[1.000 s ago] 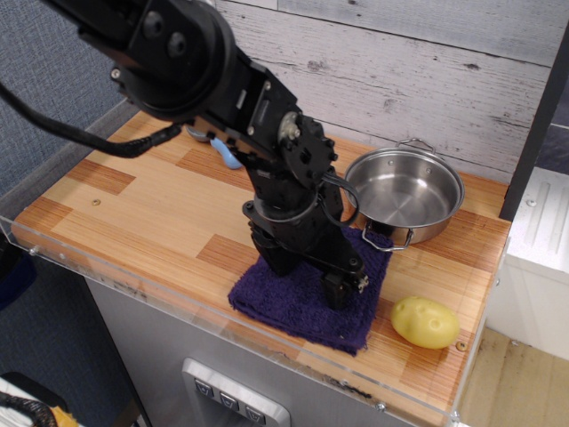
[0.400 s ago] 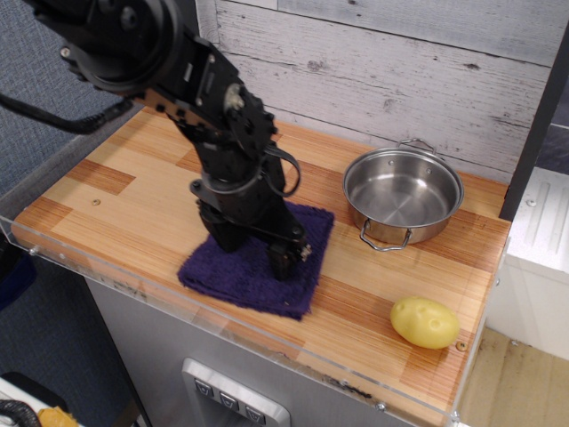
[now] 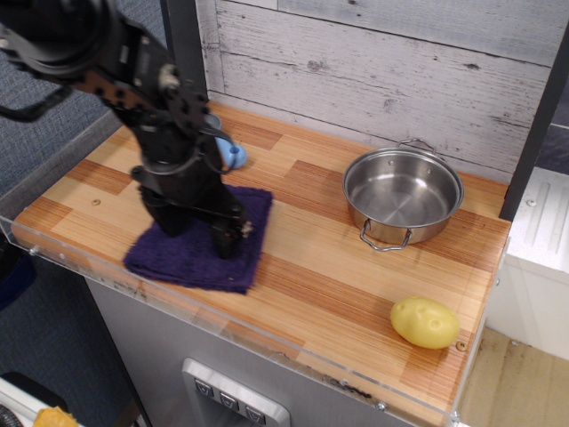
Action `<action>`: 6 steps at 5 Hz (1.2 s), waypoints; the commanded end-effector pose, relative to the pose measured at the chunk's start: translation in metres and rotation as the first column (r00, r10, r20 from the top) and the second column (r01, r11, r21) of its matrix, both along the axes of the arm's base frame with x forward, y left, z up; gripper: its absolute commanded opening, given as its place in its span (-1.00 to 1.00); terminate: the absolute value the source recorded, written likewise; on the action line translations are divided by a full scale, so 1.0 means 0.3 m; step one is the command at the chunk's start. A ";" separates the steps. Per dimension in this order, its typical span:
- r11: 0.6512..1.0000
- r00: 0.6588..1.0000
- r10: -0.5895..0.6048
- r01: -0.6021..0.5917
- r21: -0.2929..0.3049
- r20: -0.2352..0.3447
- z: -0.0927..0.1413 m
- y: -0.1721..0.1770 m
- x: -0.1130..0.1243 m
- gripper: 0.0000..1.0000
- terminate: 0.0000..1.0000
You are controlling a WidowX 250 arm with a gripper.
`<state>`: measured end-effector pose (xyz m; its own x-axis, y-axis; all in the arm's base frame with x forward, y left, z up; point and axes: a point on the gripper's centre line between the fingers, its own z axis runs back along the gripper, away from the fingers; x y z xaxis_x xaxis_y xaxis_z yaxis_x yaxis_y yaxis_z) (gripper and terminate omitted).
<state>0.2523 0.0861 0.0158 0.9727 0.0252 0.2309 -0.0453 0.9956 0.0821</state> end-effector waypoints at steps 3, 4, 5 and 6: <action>0.981 0.981 0.191 -0.192 0.039 0.017 0.054 0.280 -0.053 1.00 -1.00; 0.976 0.977 0.215 -0.215 0.044 0.013 0.037 0.308 -0.055 1.00 -1.00; 0.969 0.969 0.246 -0.245 0.039 -0.001 0.014 0.343 -0.069 1.00 -1.00; 0.963 0.964 0.265 -0.266 0.042 0.020 0.037 0.368 -0.059 1.00 -1.00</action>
